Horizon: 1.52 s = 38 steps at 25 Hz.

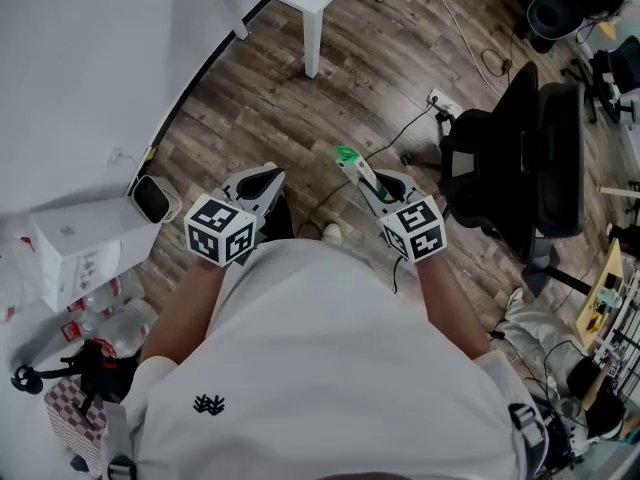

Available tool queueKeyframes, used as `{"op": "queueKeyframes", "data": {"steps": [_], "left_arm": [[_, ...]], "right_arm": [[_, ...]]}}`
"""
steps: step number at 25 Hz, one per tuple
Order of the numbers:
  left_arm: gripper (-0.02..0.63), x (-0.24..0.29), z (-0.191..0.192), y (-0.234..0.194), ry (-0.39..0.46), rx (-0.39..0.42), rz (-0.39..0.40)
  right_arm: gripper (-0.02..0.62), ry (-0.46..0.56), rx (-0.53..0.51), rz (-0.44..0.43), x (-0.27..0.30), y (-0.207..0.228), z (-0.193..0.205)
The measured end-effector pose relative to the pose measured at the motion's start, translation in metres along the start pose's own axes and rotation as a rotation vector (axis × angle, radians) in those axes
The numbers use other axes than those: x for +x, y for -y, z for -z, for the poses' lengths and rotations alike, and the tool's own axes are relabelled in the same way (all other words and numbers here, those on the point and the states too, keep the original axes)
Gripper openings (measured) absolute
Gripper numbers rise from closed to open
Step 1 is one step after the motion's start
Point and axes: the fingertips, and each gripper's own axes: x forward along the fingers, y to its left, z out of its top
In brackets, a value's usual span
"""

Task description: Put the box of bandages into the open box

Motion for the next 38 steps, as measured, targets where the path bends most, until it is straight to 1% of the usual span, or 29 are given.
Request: {"op": "queueKeyframes", "data": {"steps": [3,6,10,13,15,20,23,29,38], "left_arm": [[0.006,0.005,-0.027,-0.035,0.015,0.007,0.028],[0.006,0.006,-0.054,-0.067,0.029,0.018,0.057],[0.006,-0.002,-0.078,-0.113,0.040,0.034,0.084],[0.006,-0.011,-0.082,-0.151,0.032,0.044,0.071],[0.006,-0.016,-0.085,-0.168,0.034,0.043,0.059],[0.006,-0.023,-0.096,-0.188,0.079,-0.008,0.037],[0.006,-0.022,-0.101,-0.201,0.090,-0.028,0.023],[0.006,-0.012,-0.124,-0.230,0.116,-0.039,-0.041],[0.006,0.009,-0.177,-0.272,0.169,-0.086,-0.198]], "right_arm": [[0.089,-0.013,0.020,0.042,0.019,0.012,-0.027],[0.089,-0.027,0.019,0.077,0.040,0.027,-0.059],[0.089,-0.034,0.019,0.121,0.067,0.043,-0.101],[0.089,-0.025,0.014,0.149,0.085,0.049,-0.129],[0.089,-0.018,0.011,0.160,0.093,0.053,-0.143],[0.089,-0.017,-0.015,0.171,0.106,0.069,-0.170],[0.089,-0.012,-0.036,0.164,0.119,0.081,-0.189],[0.089,-0.006,-0.097,0.127,0.149,0.119,-0.227],[0.089,0.004,-0.217,0.041,0.210,0.202,-0.311]]}}
